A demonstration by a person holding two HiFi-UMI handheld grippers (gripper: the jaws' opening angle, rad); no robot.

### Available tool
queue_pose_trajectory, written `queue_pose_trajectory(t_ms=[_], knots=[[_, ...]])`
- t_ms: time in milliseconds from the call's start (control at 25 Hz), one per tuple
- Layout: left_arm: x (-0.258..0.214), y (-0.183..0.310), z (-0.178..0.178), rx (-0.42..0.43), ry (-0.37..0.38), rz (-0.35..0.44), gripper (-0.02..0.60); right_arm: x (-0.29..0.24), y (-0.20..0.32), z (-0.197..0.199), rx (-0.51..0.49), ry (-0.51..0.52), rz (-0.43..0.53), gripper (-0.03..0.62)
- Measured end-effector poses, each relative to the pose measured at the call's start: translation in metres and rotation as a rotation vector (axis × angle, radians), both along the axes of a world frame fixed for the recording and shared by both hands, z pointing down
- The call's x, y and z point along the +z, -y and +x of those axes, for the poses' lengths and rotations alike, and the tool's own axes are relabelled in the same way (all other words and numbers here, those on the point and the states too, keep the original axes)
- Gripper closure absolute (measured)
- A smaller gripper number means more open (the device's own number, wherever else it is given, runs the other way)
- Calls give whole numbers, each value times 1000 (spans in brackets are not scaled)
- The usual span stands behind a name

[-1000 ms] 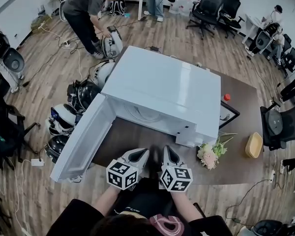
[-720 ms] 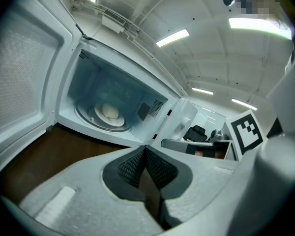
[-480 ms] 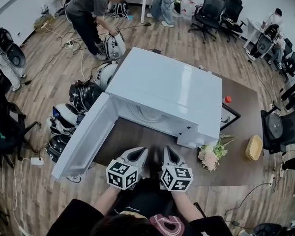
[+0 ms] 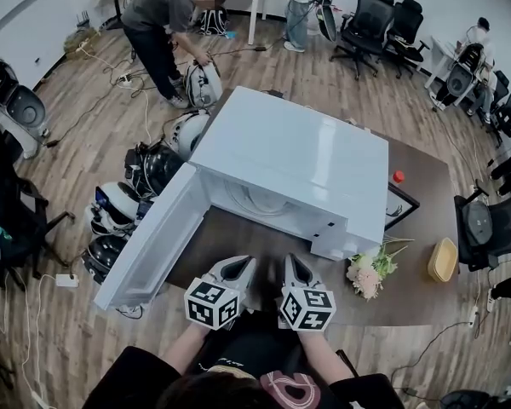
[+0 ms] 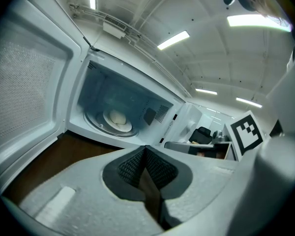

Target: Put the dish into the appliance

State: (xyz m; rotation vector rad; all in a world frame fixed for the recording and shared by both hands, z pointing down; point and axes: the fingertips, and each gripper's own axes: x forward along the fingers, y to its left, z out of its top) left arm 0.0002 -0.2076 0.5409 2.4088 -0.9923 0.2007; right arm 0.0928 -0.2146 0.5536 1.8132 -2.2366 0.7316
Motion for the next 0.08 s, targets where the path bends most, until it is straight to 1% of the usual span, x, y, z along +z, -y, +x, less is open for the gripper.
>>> queue_pose_trajectory(t_ms=[80], knots=[[-1, 1, 0, -2, -2, 4, 574, 0, 1, -1, -4, -1, 0, 588]])
